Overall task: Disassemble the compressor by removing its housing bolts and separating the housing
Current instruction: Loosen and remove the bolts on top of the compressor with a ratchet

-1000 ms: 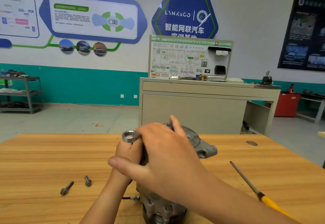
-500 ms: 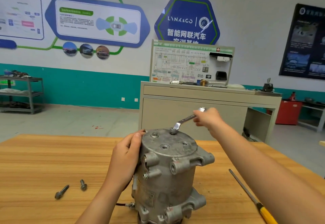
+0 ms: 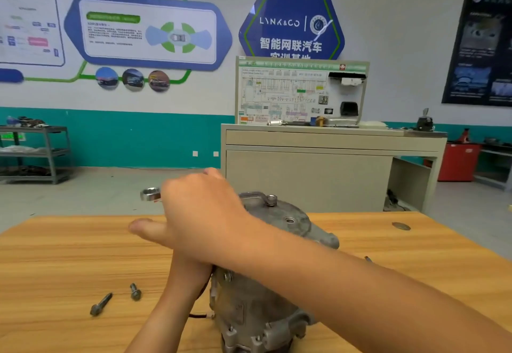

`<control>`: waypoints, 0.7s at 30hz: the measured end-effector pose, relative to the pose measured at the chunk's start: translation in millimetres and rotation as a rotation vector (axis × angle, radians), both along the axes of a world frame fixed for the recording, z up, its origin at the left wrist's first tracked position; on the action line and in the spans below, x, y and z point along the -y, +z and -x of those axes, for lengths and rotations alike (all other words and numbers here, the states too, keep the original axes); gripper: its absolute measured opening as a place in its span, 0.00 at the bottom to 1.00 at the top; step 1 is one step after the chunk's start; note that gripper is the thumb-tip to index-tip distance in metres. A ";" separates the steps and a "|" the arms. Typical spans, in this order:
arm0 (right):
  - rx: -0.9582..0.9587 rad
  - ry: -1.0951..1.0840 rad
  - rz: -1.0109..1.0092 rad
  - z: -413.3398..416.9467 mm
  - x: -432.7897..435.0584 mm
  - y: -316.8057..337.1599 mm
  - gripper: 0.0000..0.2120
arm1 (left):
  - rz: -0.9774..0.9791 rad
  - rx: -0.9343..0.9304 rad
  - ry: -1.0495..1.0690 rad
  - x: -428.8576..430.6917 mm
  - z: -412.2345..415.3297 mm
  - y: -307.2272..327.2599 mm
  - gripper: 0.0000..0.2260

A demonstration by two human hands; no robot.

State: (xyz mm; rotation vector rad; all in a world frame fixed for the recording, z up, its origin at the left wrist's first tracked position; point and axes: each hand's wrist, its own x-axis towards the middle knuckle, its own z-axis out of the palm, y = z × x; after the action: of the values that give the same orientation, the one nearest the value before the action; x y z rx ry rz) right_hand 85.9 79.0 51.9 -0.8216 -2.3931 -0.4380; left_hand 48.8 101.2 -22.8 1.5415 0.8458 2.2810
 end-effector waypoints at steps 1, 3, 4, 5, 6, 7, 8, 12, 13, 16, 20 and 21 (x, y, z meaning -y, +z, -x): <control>-0.102 0.074 -0.038 -17.4 13.4 -12.2 0.22 | -0.113 0.250 -0.393 12.0 -7.7 5.2 0.12; -0.431 0.213 0.052 -57.1 35.7 -32.9 0.19 | -0.082 0.156 -0.328 17.3 -0.4 8.6 0.09; -0.639 0.245 0.142 -77.0 42.1 -39.1 0.18 | 0.016 -0.130 -0.048 8.9 6.7 -1.9 0.12; -0.847 0.264 0.236 -95.9 43.7 -43.6 0.19 | 0.209 -0.235 0.010 -2.2 10.3 -15.9 0.14; -1.036 0.270 0.329 -113.3 42.3 -45.1 0.20 | 0.365 -0.156 0.060 -8.6 18.5 -20.4 0.15; -1.204 0.245 0.389 -129.1 37.0 -45.4 0.19 | 0.387 -0.089 0.003 -9.3 22.0 -22.9 0.14; -1.331 0.183 0.387 -143.1 29.5 -45.1 0.19 | 0.392 -0.047 -0.023 -10.4 22.5 -23.0 0.14; -1.371 -0.159 0.197 -174.0 -18.3 -41.8 0.08 | 0.412 -0.053 -0.054 -6.2 10.9 -16.5 0.13; -1.266 -0.269 0.184 -178.7 -34.1 -41.2 0.07 | 0.413 -0.047 -0.051 -6.3 11.8 -17.3 0.13; -0.815 -0.596 0.314 -185.3 -86.5 -30.1 0.24 | 0.438 -0.038 -0.061 -5.3 12.0 -16.4 0.13; -0.583 -0.526 0.647 -148.4 -127.5 4.9 0.28 | 0.436 -0.039 -0.057 -3.8 11.5 -14.9 0.13; -0.564 -0.471 0.680 -136.2 -131.4 12.1 0.28 | 0.443 -0.039 -0.061 -4.2 11.6 -14.9 0.13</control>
State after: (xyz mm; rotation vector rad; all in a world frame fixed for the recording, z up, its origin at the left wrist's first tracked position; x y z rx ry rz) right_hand 222.0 210.5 64.0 -1.5718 -1.7889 0.4318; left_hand 37.1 105.4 -37.8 1.3870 1.1981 1.8601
